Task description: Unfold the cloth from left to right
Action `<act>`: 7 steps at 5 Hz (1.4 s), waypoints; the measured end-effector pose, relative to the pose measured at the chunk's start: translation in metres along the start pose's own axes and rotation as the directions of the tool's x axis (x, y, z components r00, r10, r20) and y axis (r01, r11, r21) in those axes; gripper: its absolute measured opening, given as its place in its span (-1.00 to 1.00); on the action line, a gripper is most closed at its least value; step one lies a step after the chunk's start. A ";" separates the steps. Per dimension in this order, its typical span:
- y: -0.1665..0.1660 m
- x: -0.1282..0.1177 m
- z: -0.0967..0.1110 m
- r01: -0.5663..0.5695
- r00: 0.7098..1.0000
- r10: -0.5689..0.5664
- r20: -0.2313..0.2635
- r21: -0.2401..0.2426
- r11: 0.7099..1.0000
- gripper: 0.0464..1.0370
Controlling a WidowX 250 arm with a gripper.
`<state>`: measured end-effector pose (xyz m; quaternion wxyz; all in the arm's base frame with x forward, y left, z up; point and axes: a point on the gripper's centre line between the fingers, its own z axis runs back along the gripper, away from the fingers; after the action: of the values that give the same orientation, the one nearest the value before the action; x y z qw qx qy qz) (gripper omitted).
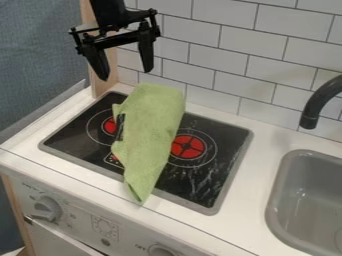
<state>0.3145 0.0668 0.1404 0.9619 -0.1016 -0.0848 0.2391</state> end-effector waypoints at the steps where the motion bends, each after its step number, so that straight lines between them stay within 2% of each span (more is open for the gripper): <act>1: 0.003 -0.005 -0.010 -0.007 0.999 0.008 -0.036 0.011 1.000 0.92; 3: 0.022 0.001 -0.038 0.004 0.998 0.002 -0.057 0.099 0.995 0.92; 4: 0.032 0.005 -0.054 -0.009 0.999 0.016 -0.041 0.162 0.987 0.92; 6: 0.039 0.007 -0.087 -0.011 0.999 0.018 -0.037 0.173 0.985 0.92; 7: 0.042 0.003 -0.100 0.003 0.997 0.010 -0.074 0.175 0.985 0.92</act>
<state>0.3198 0.0890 0.0347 0.9692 -0.0259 -0.0272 0.2434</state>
